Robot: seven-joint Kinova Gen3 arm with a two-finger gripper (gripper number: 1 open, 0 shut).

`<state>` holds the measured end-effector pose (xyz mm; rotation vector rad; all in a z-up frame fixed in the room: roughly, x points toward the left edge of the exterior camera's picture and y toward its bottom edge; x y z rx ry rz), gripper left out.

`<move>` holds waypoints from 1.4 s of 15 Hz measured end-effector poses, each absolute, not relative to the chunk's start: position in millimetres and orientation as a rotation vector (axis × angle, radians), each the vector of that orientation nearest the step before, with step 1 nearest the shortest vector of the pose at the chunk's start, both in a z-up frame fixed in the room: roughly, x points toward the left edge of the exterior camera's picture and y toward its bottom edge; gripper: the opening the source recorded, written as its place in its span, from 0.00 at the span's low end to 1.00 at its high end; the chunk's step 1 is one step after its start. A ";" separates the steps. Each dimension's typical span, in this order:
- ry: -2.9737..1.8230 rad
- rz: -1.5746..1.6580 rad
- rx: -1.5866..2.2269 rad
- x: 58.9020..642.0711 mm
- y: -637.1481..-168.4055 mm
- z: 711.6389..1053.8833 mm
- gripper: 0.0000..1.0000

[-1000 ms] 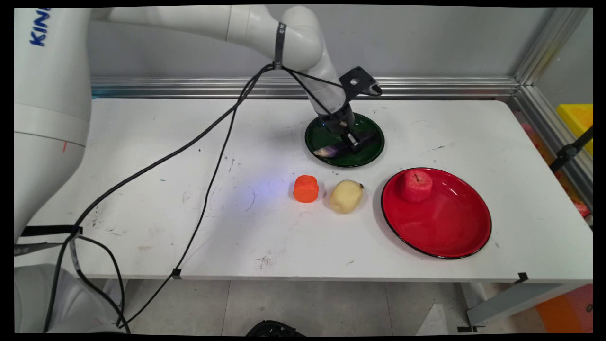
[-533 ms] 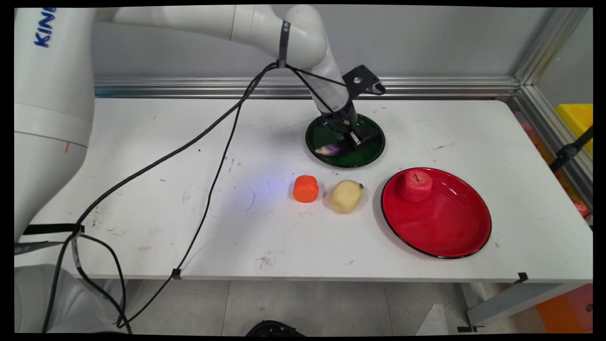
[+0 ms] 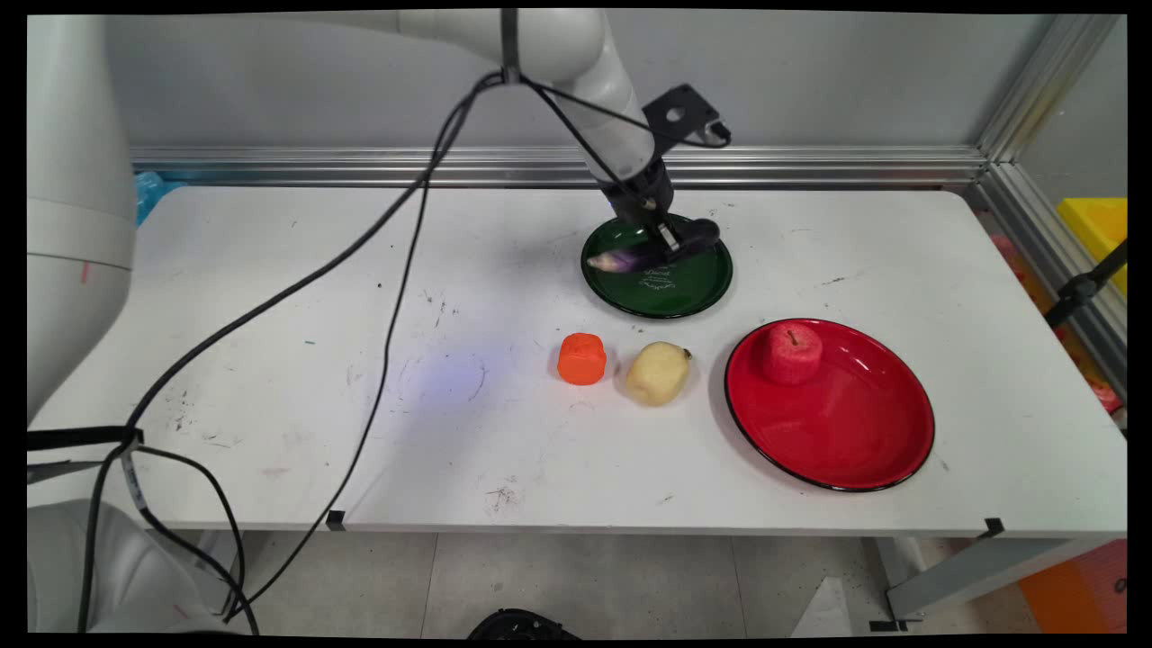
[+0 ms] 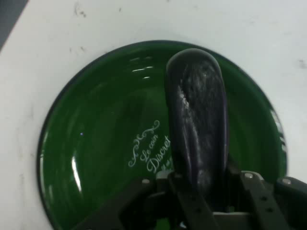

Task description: Place the picked object on the table

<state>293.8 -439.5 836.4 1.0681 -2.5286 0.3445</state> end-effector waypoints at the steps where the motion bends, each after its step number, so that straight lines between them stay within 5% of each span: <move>1: -2.539 0.346 1.040 295.2 -432.7 849.1 0.00; 12: -2.696 0.222 0.523 317.5 -344.2 936.8 0.00; 21: -2.754 0.103 0.265 328.2 -278.5 939.1 0.00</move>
